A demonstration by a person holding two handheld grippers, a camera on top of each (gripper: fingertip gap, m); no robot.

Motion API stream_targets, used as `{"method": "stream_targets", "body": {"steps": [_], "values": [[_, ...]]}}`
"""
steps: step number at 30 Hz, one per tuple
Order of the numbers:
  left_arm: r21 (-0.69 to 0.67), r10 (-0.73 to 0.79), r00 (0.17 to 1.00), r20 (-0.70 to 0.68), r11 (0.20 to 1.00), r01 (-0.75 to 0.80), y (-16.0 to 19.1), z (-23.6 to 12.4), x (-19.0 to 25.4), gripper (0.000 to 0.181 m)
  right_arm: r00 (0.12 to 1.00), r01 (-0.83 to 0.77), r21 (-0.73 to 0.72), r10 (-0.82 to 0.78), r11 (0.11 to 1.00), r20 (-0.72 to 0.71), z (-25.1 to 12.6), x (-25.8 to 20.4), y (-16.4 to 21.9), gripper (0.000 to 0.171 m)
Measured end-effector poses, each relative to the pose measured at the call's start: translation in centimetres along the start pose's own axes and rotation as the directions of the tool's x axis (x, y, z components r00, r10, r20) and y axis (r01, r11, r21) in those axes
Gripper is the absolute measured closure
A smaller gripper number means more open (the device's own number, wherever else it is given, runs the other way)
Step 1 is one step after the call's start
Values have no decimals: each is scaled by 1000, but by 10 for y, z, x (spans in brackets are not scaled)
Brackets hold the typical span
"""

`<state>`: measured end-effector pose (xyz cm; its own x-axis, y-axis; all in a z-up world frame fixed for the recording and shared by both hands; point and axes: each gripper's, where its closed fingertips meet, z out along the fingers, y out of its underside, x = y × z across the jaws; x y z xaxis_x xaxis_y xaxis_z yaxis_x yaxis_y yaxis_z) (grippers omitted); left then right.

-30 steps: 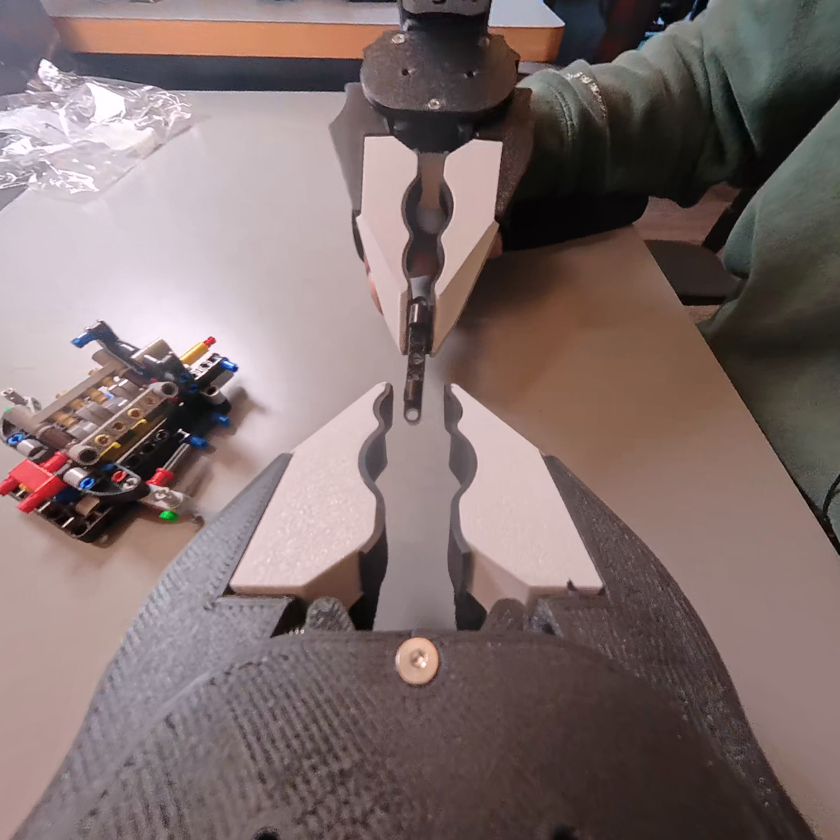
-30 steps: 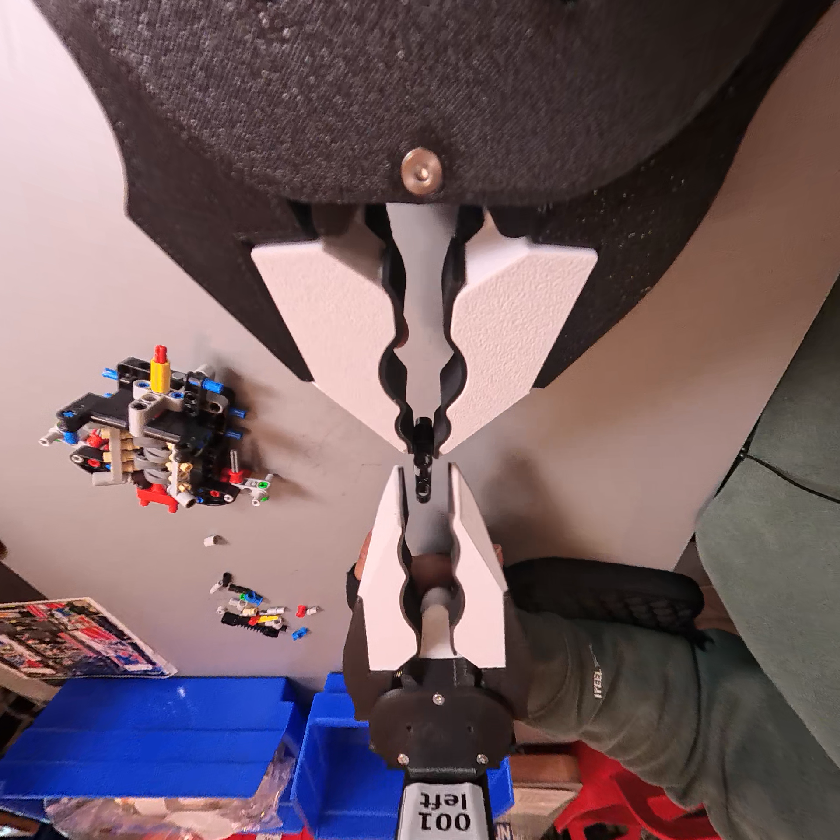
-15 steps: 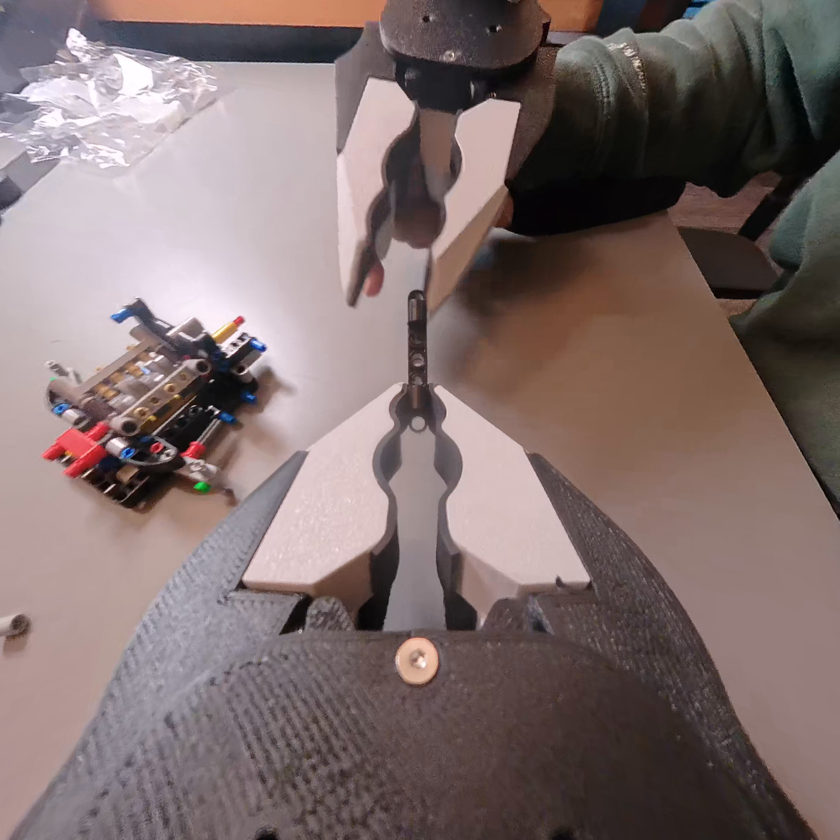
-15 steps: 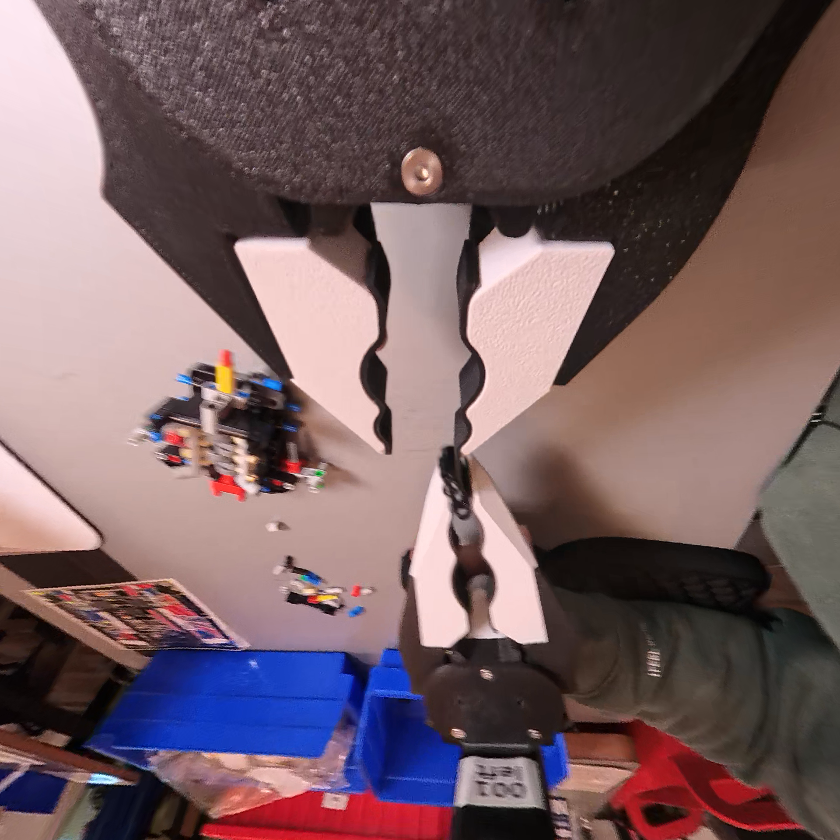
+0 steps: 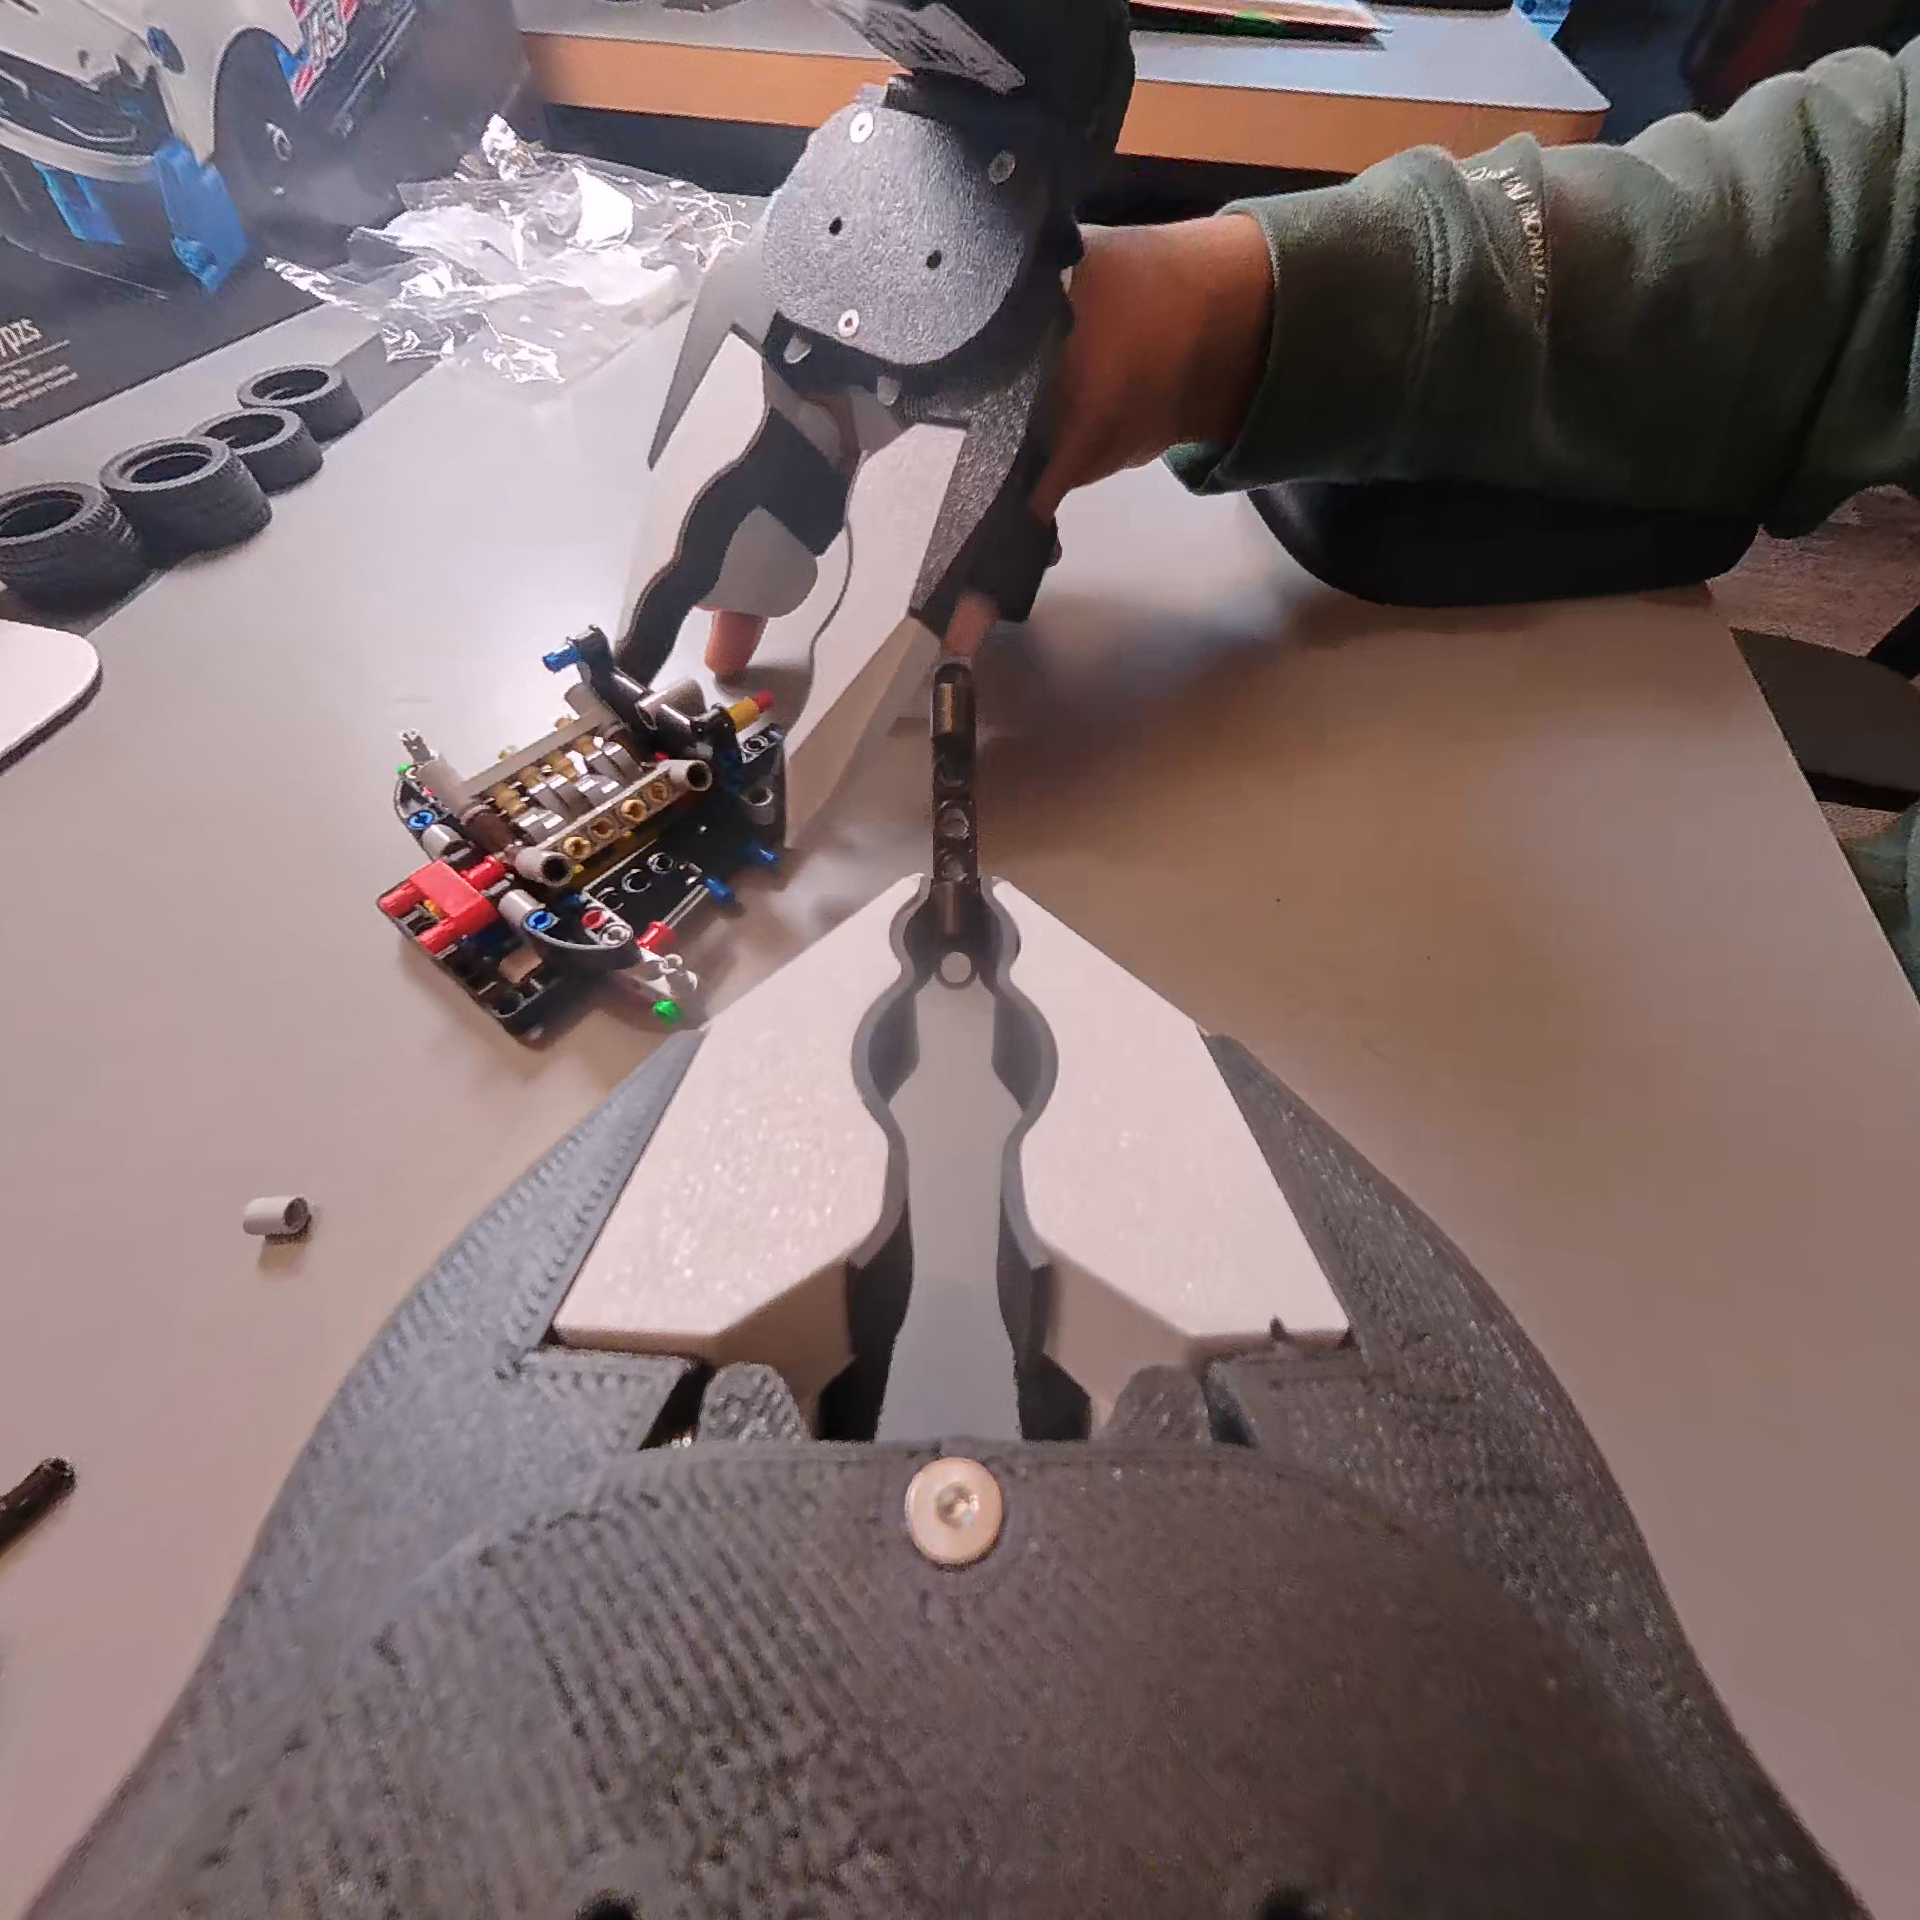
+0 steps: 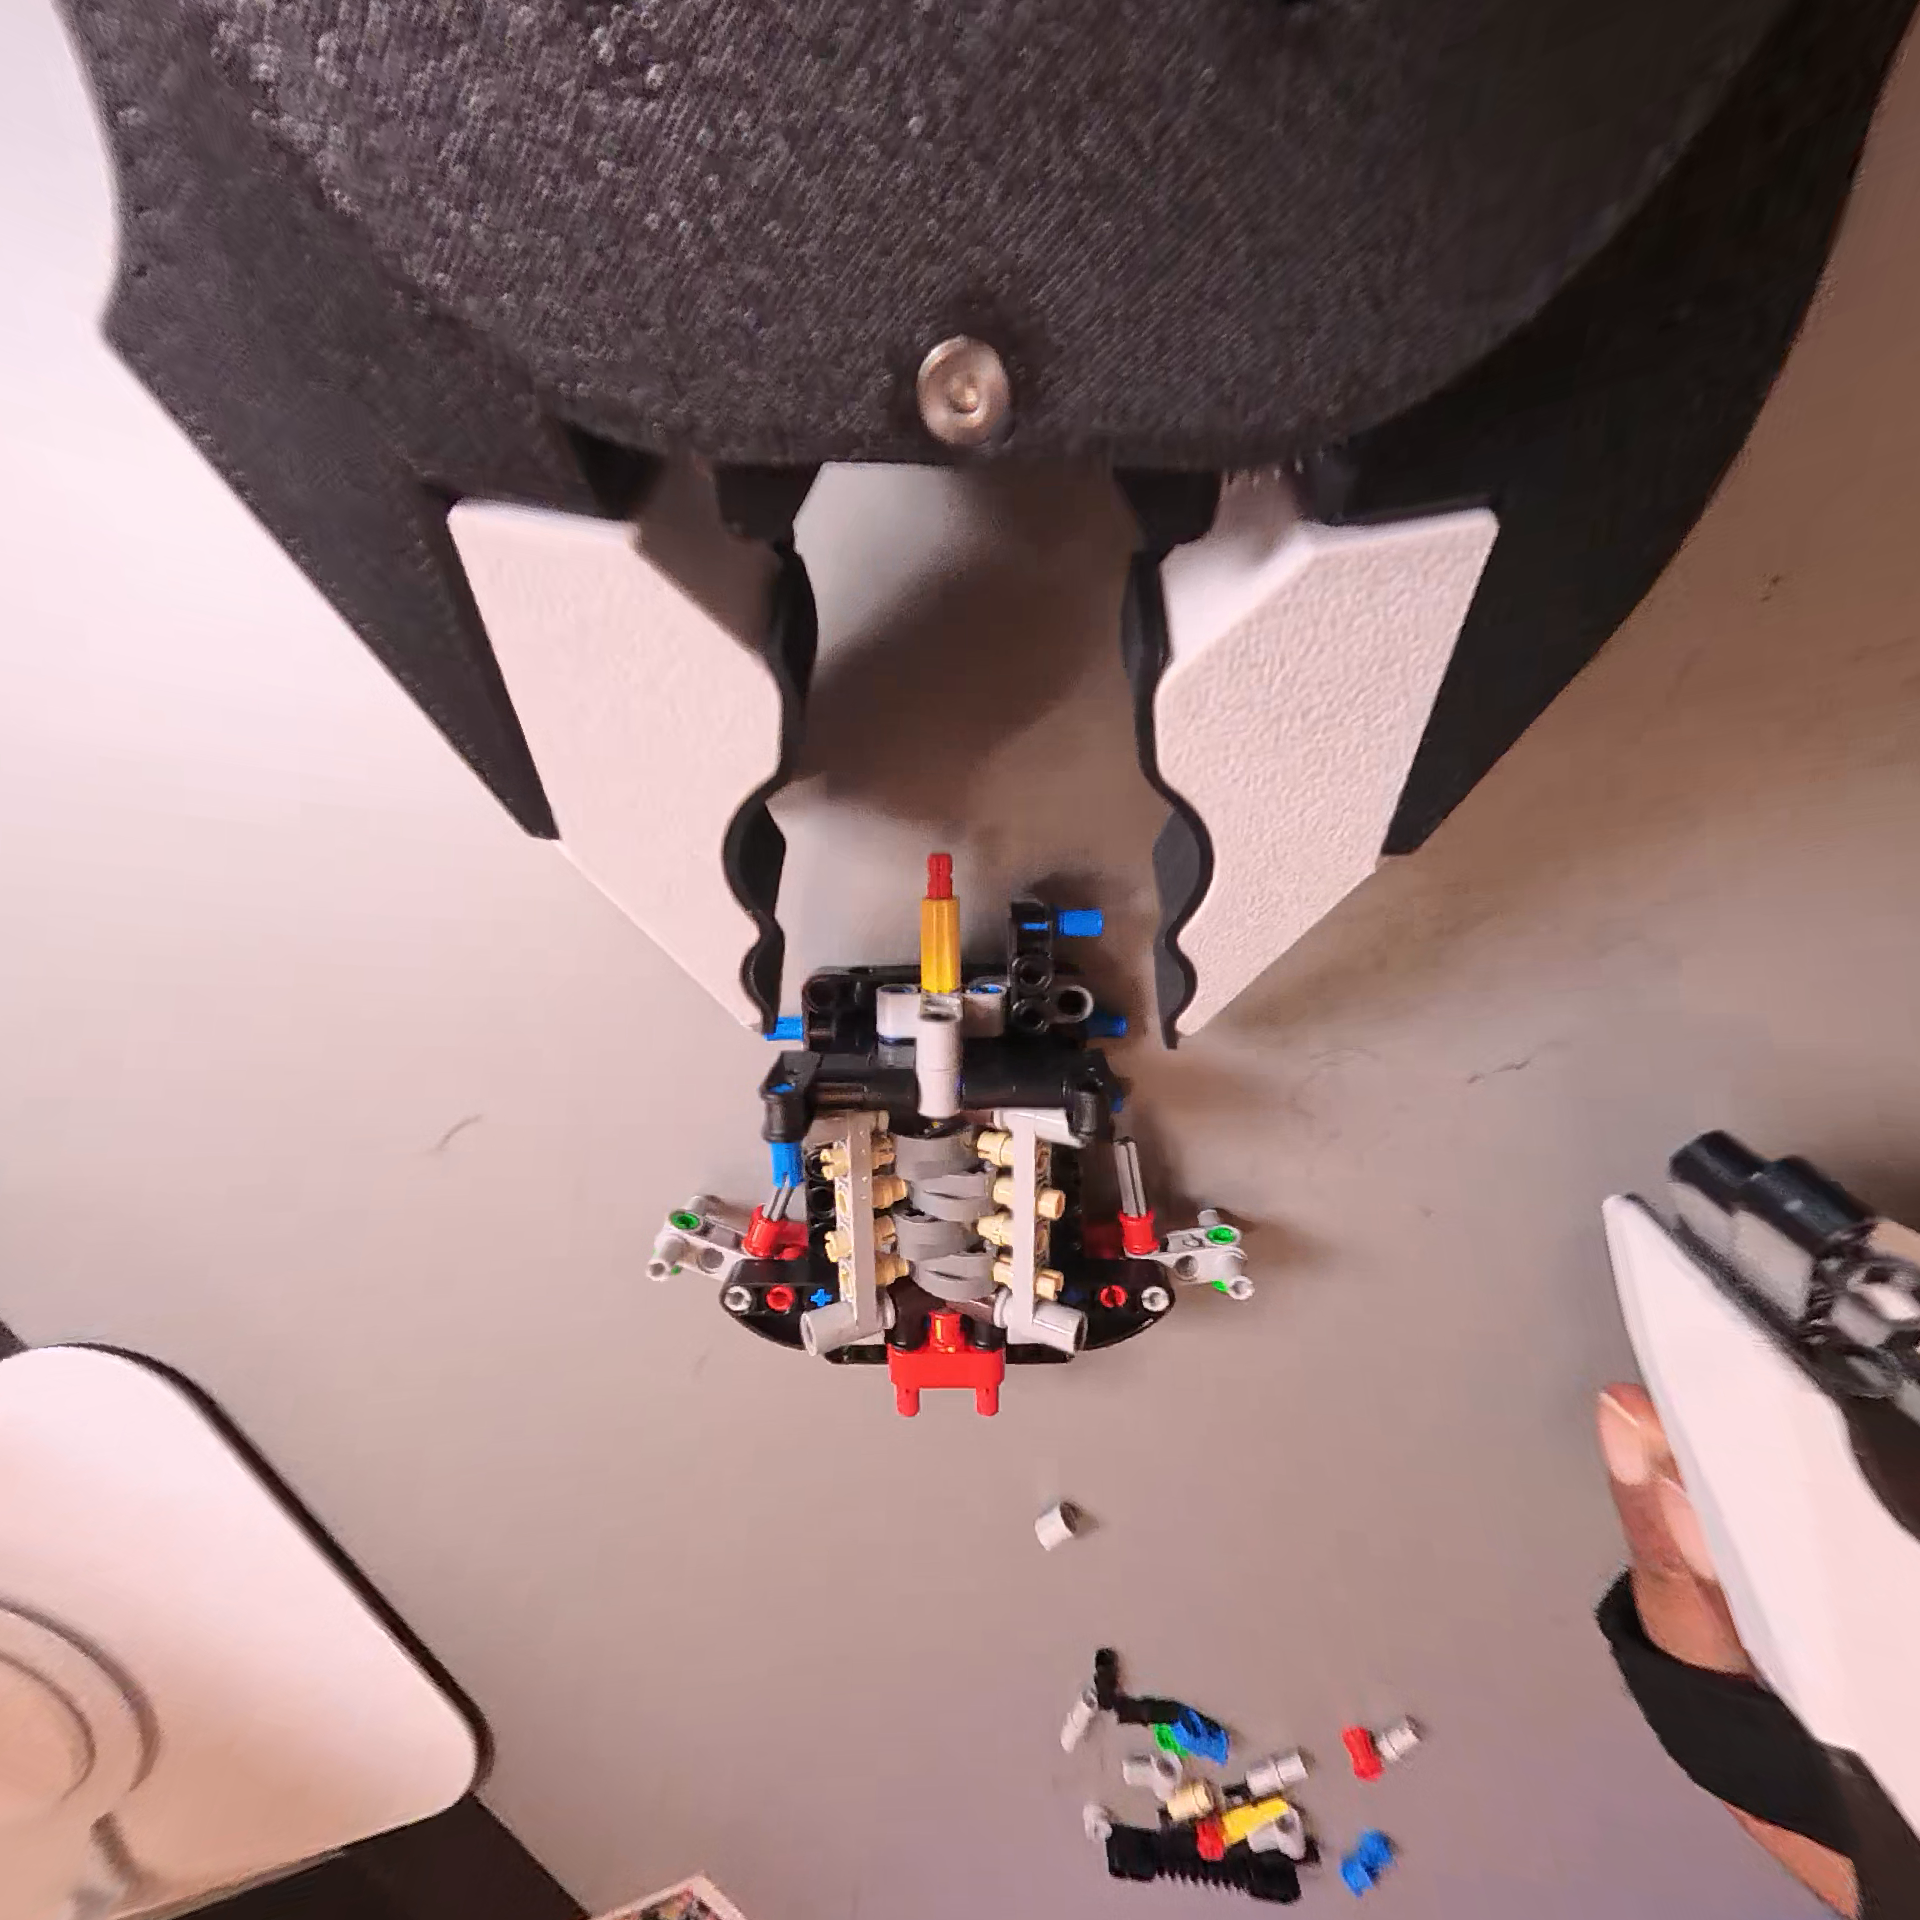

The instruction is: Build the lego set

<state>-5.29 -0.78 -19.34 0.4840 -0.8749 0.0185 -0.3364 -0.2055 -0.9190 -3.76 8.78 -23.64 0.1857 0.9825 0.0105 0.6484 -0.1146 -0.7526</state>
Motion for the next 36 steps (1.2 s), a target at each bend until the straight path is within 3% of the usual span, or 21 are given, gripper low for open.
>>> {"method": "stream_targets", "body": {"steps": [3,8,12,17,26,33,36], "values": [[0,9,1000,-11,1000,-9,0,1,3,176,1000,6,-15,-7,1000,-24,1,-4,0,112],[35,2,1000,-3,999,-1,-7,-3,1,176,992,99,-103,-105,990,-64,-6,-26,13,118],[124,-44,998,35,991,40,-20,-16,-11,176,976,212,-107,-206,971,66,-15,-76,16,121],[217,-125,990,68,970,108,-29,-31,-29,176,966,201,-7,-197,980,170,-32,-93,3,126],[245,-161,980,117,961,128,-29,-35,-40,176,991,129,93,-133,987,36,-36,-45,-18,119],[277,-195,964,179,950,141,-29,-44,-54,177,993,-56,-34,52,998,-106,-6,-59,-26,88],[286,-193,965,179,948,137,-31,-46,-54,177,978,-44,-59,31,997,-204,5,-45,-33,89]]}}
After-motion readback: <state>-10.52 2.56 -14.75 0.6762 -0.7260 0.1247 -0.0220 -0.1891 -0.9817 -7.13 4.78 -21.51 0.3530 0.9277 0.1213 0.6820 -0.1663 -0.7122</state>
